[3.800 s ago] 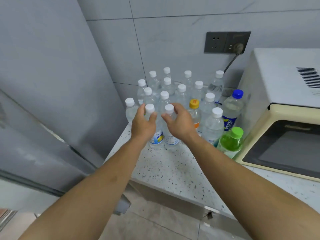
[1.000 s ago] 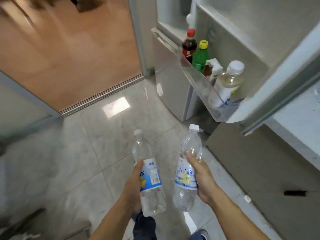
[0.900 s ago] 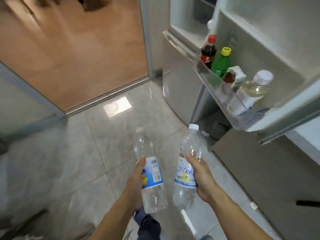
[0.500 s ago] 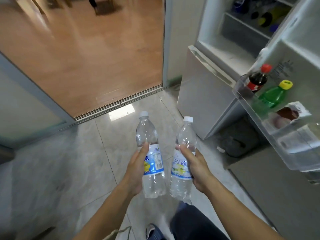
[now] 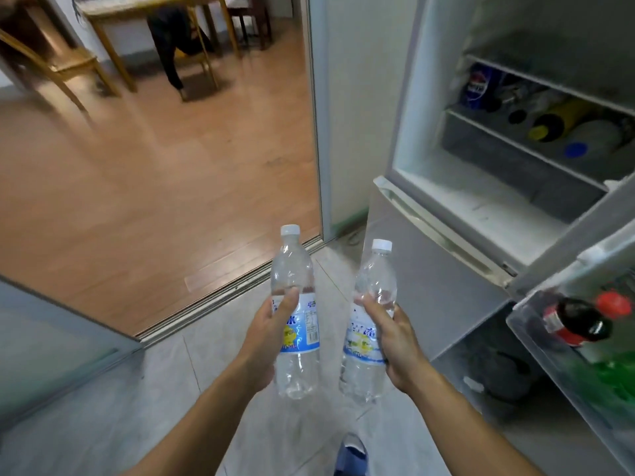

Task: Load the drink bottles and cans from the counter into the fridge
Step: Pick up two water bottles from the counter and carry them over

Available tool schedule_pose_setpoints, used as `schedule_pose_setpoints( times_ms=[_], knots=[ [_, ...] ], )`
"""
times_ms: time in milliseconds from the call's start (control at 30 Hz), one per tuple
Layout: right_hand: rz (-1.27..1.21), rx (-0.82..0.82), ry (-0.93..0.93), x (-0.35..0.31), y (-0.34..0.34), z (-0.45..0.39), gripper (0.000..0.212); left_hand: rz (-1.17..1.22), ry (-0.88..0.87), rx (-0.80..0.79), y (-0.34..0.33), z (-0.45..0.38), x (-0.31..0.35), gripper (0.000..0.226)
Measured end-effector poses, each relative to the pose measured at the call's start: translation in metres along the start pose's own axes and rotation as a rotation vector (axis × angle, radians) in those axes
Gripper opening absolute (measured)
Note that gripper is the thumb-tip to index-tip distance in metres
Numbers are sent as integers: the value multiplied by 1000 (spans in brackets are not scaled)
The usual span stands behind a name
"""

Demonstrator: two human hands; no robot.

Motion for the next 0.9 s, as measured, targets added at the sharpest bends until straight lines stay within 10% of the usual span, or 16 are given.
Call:
schedule_pose_setpoints(
  times_ms=[333,567,900],
  knots=[
    [-107,353,159,-113,42,-105,66,-42,-8,-314,-102,-171,93,47],
    [-125,717,331,-180,54,-156,26,-189,-95,-620,-177,-271,156,25],
    [-152,1015,661,-314,96,-181,30,-308,-414,-854,-312,-327,249,32]
  ],
)
Point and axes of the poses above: each hand's wrist, its own z-axis away from the middle knuckle, its own y-axis out of the back of the hand, x = y × z, the point moved 1 cm from there along -z, towards the middle knuckle, and after that the axes turned 4 degrees about z, right-handed, at the moved point
